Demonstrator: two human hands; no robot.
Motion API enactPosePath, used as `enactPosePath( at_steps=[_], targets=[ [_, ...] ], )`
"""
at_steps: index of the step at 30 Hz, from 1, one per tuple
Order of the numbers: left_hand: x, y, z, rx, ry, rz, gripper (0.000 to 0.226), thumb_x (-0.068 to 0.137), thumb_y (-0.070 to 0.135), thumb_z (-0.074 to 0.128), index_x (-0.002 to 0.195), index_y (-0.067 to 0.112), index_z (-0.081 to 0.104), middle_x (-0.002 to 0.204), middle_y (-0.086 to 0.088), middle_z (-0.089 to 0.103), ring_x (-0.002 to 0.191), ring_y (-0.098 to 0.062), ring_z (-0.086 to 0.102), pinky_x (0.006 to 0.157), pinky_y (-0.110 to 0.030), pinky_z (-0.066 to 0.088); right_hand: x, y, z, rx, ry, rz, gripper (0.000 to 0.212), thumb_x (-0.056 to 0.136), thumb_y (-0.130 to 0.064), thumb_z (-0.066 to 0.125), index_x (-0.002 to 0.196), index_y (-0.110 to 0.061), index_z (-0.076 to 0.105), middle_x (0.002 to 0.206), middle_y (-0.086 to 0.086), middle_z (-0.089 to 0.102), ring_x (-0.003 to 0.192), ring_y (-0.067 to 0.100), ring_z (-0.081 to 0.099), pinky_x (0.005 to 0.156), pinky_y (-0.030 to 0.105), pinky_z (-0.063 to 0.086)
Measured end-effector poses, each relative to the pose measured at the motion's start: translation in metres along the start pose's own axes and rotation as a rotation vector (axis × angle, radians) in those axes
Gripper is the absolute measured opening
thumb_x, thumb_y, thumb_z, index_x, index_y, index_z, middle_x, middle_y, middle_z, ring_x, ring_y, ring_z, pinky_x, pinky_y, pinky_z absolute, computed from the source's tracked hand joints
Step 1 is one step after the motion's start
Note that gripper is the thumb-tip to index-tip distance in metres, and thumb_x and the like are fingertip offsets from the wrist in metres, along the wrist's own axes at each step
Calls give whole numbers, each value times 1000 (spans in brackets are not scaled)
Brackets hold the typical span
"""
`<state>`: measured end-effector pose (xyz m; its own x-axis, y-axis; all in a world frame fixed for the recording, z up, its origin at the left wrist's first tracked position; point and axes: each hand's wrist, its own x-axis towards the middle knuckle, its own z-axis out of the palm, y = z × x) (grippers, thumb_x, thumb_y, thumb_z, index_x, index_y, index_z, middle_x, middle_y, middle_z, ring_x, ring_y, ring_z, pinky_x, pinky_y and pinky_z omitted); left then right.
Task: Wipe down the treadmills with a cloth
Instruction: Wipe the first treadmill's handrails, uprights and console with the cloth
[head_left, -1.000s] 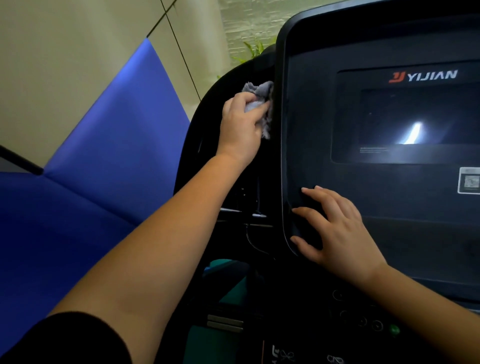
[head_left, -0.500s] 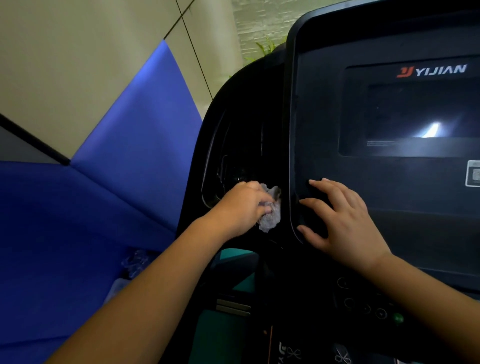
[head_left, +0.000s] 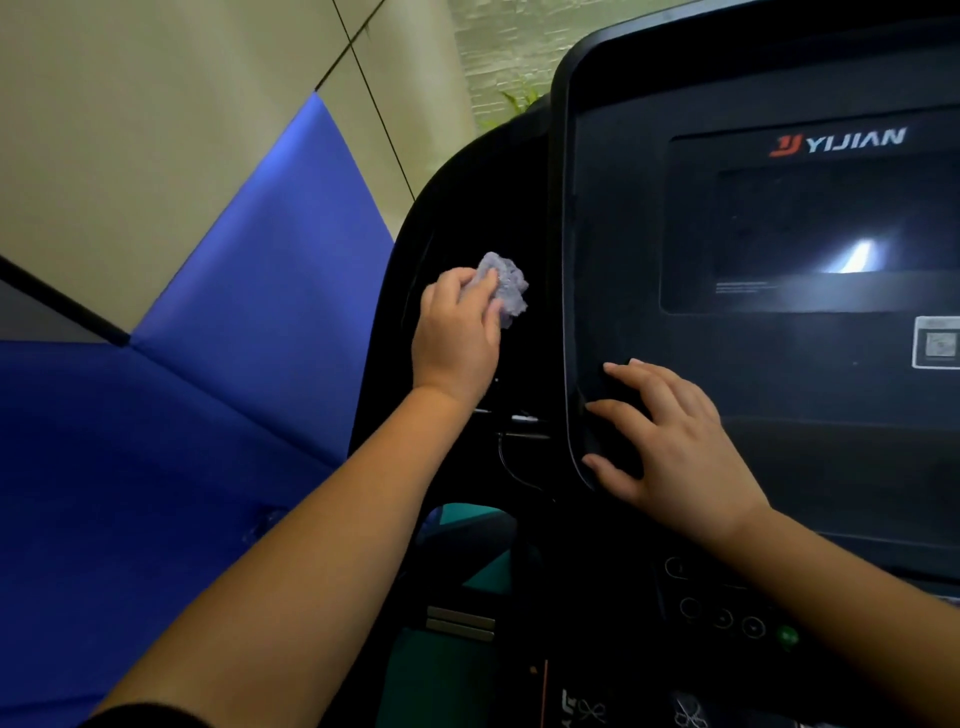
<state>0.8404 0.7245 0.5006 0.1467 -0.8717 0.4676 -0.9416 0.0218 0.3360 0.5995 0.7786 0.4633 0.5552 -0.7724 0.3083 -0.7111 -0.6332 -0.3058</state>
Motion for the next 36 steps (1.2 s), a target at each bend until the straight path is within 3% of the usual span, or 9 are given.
enactPosePath(
  at_steps=[2,5,11,13,17,23,27,31,36],
  targets=[
    [-9,2,0,7,-65,-1,40,88,25,65,126,13,60,118,-5,55,105,-22,49,79,-28,47,0,0,0,0,0,0,48,81,-50,64,120,-21,63,143,6,43,138,26,35,109,45,33],
    [-9,0,-5,-17,-106,-14,28,87,18,65,115,15,66,112,-3,57,99,-14,49,80,-33,51,1,0,0,1,6,-2,48,81,-49,65,119,-20,63,143,6,44,137,26,35,109,44,33],
    [-23,-19,-33,-119,-600,-44,6,76,20,71,77,18,66,80,-1,61,72,-16,56,67,-40,46,0,0,-1,7,5,1,48,81,-49,64,119,-20,63,143,6,44,138,26,35,109,45,32],
    [-29,-30,-42,-70,-668,-69,2,78,21,68,80,22,69,91,-3,63,81,-15,56,76,-41,47,0,-1,-1,12,13,-3,48,81,-49,64,118,-19,63,142,7,44,137,27,36,109,46,32],
    [-39,-19,-41,-204,-538,32,20,86,4,65,99,16,74,104,4,57,94,-4,55,88,-10,42,0,0,1,7,19,-6,47,80,-48,66,118,-19,63,142,7,44,137,26,35,109,45,32],
    [-47,5,-25,-98,-700,124,17,90,34,61,89,25,75,109,15,43,106,-8,38,96,-26,35,0,0,0,5,11,-5,48,82,-49,64,120,-20,62,143,6,43,138,26,35,110,44,30],
    [-43,-9,-34,-64,-686,39,11,85,24,68,92,29,74,105,13,47,103,-10,51,91,-27,44,0,0,-1,7,10,-2,48,81,-49,64,119,-19,62,143,6,43,138,27,35,110,45,31],
    [-40,13,-29,-159,-597,-85,28,77,16,72,104,24,65,100,6,57,92,-15,57,82,-29,48,0,0,-1,-1,3,6,47,81,-49,63,118,-20,63,143,6,43,138,26,34,110,43,29],
    [-41,23,-24,-154,-666,20,23,75,15,77,97,13,73,98,6,53,94,-16,58,86,-28,47,0,0,-2,-1,-12,2,49,82,-51,60,120,-20,62,144,6,42,139,26,32,111,43,27]
  ],
)
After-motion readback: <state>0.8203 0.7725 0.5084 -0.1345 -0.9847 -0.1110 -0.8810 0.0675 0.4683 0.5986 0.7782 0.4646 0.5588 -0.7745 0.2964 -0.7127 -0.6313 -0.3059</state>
